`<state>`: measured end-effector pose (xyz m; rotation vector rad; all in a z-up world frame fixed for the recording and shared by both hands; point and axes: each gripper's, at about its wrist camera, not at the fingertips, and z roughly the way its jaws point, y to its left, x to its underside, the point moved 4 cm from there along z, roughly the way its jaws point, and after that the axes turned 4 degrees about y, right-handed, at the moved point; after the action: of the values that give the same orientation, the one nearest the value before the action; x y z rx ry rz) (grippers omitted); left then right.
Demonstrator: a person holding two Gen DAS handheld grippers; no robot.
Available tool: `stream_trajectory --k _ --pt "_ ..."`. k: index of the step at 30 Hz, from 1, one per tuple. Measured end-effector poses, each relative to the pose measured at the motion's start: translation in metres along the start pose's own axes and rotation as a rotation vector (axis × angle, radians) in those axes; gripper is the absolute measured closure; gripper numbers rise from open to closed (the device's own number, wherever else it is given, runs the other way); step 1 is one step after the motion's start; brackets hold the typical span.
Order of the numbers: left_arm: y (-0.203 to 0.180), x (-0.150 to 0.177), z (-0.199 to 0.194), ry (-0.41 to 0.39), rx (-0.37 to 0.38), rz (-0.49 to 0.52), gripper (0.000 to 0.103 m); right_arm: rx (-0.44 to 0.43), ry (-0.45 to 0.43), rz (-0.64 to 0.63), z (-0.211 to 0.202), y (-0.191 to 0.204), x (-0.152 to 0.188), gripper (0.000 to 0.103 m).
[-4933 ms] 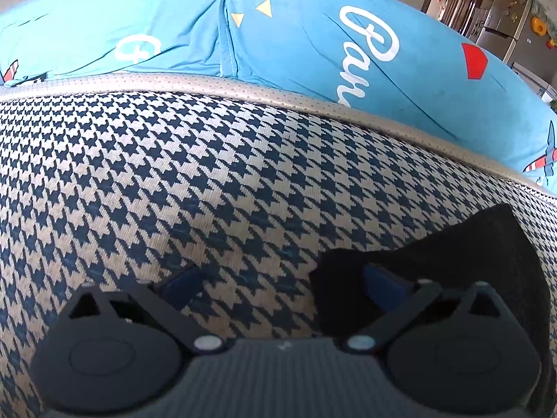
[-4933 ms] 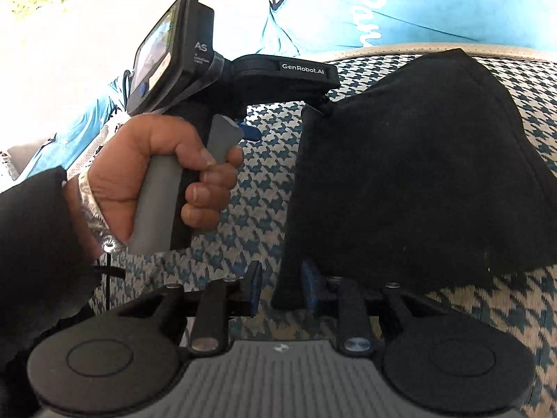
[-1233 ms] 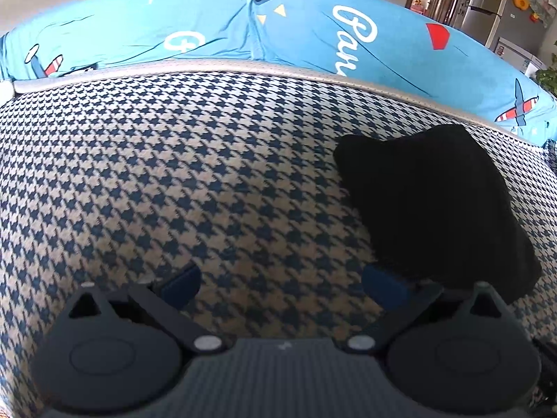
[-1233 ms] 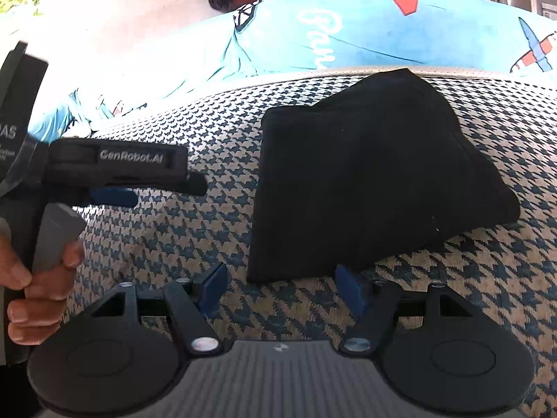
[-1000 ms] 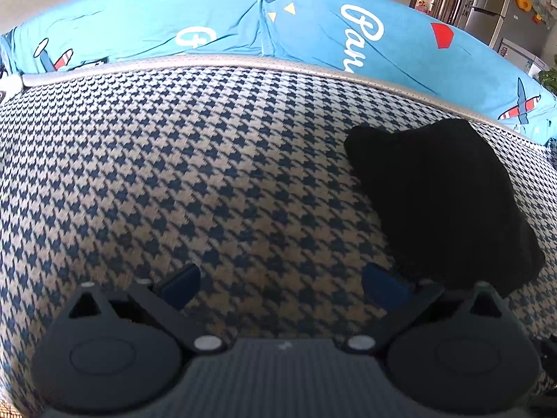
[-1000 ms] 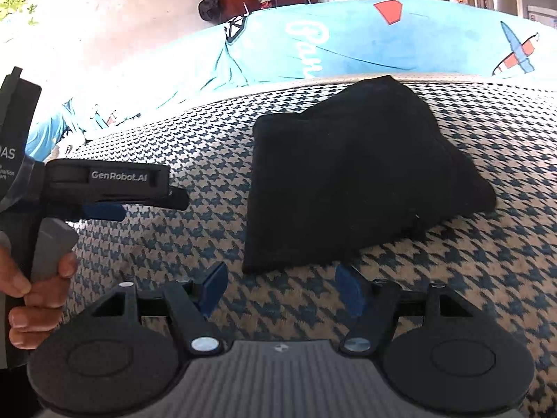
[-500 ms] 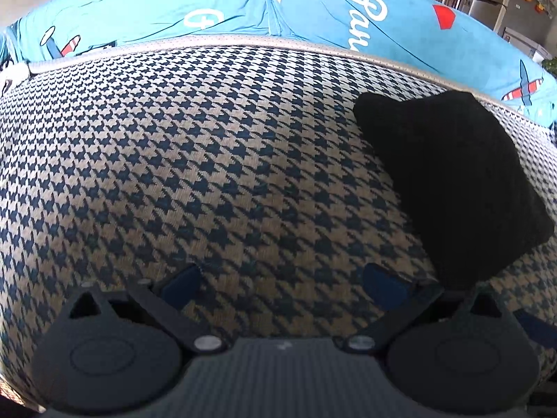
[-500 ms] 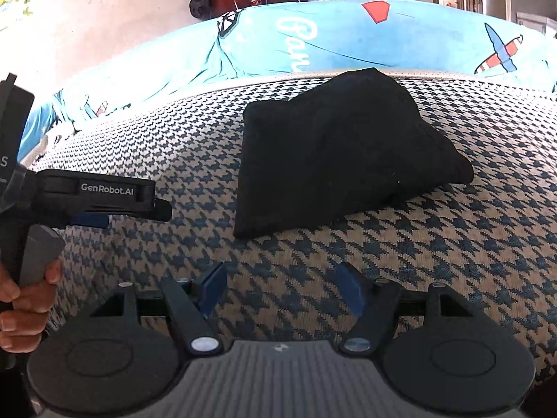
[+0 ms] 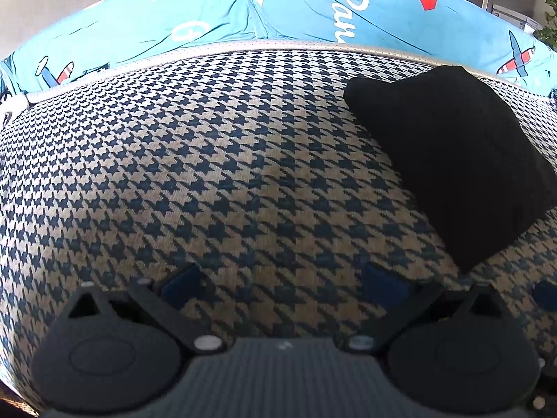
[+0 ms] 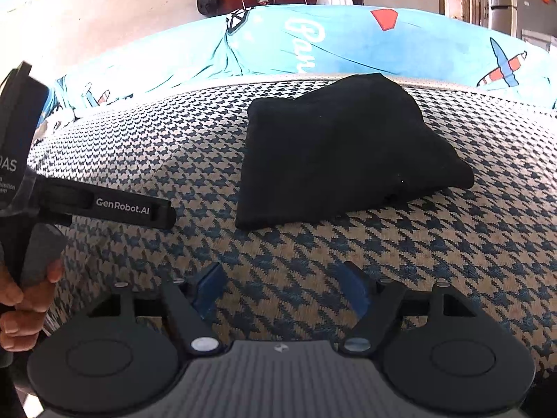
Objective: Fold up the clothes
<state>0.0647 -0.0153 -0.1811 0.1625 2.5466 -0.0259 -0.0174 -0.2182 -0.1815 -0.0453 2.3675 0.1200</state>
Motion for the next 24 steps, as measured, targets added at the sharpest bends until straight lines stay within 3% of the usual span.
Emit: stream_trajectory --k 24 --pt "-0.003 0.013 -0.01 -0.006 -0.037 -0.02 0.0 0.031 -0.001 -0.018 -0.004 0.004 0.011 0.028"
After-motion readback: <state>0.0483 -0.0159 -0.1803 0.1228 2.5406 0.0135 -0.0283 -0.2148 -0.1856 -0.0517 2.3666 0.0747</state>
